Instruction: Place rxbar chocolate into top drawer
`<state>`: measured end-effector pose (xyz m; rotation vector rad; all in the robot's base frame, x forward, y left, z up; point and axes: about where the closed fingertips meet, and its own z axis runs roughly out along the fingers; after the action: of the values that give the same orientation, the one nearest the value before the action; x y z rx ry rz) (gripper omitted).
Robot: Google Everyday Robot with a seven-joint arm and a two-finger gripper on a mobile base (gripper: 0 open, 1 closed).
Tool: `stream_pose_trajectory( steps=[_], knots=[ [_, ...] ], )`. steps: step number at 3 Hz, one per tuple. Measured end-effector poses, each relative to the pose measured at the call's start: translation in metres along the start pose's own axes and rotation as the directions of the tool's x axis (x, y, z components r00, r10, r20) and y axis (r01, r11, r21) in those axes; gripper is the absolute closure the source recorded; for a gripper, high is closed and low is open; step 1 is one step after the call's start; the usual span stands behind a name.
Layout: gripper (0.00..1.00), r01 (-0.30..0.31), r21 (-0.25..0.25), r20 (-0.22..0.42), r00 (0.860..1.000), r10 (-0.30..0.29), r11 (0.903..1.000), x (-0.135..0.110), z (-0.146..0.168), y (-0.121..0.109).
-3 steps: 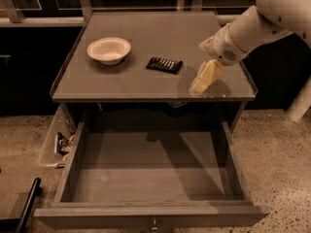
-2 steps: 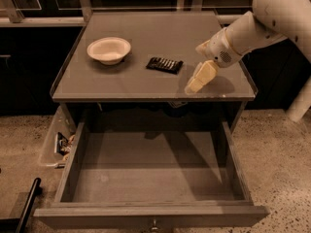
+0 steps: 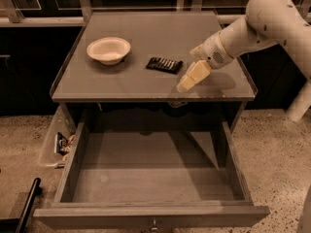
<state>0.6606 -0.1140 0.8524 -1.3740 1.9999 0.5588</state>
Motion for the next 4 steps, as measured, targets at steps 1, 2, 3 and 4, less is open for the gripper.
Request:
stream_pose_trajectory(
  steps=[1,2,3,4],
  knots=[
    [0.00,0.055,0.050,-0.003,0.998,-0.055,0.9972,-0.015,0.010,-0.004],
    [0.00,0.138,0.155,-0.015,0.990,-0.138,0.9782,-0.032,0.016,-0.019],
    [0.00,0.138,0.155,-0.015,0.990,-0.138,0.9782,-0.032,0.017,-0.019],
    [0.00,0.133,0.171,0.012,0.991,-0.137,0.9763,-0.038,0.026,-0.029]
  ],
)
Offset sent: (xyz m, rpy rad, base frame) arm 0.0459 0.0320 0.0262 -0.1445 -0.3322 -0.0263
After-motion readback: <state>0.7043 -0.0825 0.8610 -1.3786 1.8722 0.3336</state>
